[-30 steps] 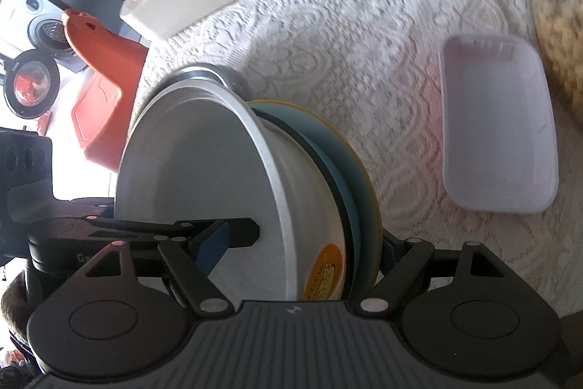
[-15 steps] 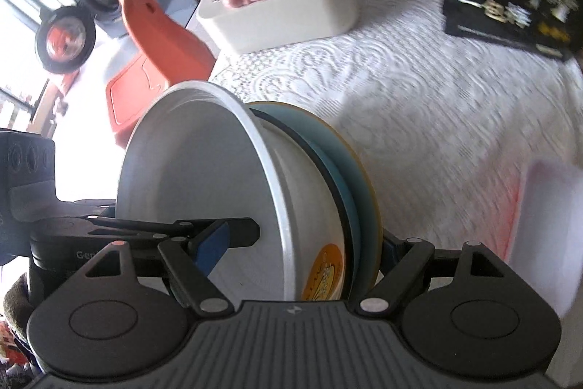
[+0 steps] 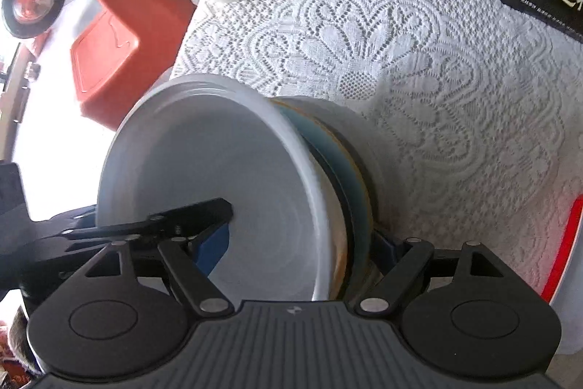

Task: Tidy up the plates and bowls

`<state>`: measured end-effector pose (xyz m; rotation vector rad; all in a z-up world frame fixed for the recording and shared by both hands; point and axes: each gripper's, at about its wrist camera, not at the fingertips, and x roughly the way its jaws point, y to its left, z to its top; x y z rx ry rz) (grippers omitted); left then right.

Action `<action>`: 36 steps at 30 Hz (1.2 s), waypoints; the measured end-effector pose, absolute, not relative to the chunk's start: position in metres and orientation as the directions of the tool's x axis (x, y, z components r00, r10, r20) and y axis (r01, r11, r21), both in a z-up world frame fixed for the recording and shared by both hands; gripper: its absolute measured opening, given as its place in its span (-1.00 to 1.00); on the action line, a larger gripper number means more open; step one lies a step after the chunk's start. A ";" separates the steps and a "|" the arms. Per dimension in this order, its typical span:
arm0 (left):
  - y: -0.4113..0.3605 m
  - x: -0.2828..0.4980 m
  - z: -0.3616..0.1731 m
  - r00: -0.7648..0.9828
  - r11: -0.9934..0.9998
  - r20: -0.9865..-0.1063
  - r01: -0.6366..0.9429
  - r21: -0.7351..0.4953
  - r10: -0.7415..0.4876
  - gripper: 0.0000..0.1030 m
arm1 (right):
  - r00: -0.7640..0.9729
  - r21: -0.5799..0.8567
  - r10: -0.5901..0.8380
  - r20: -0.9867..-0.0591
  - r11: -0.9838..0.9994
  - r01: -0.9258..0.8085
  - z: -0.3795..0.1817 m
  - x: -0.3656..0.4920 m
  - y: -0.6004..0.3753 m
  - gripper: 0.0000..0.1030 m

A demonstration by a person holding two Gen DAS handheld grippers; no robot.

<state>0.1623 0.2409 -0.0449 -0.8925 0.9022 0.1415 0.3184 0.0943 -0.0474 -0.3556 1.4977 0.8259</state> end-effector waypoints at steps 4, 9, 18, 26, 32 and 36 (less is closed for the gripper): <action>0.243 0.161 -0.044 0.641 0.661 -0.733 -0.451 -0.601 -0.229 -0.14 | -0.107 0.250 0.241 -0.965 0.703 -0.666 -0.049 0.317 0.098 0.58; 0.241 0.163 -0.045 0.641 0.669 -0.735 -0.448 -0.593 -0.222 -0.11 | -0.094 0.232 0.230 -0.969 0.701 -0.674 -0.044 0.317 0.099 0.55; 0.238 0.162 -0.043 0.667 0.663 -0.704 -0.415 -0.624 -0.245 -0.07 | 0.026 0.151 0.251 -0.968 0.659 -0.737 -0.021 0.309 0.097 0.60; 0.241 0.153 -0.036 0.682 0.653 -0.693 -0.419 -0.631 -0.232 -0.07 | 0.029 0.169 0.277 -0.961 0.662 -0.730 -0.012 0.304 0.087 0.60; 0.251 0.136 -0.022 0.743 0.630 -0.646 -0.421 -0.653 -0.175 -0.07 | 0.029 0.197 0.323 -0.946 0.644 -0.739 -0.006 0.298 0.078 0.59; 0.260 0.128 -0.019 0.786 0.582 -0.591 -0.399 -0.709 -0.182 -0.10 | 0.070 0.167 0.324 -0.943 0.646 -0.745 -0.005 0.297 0.071 0.59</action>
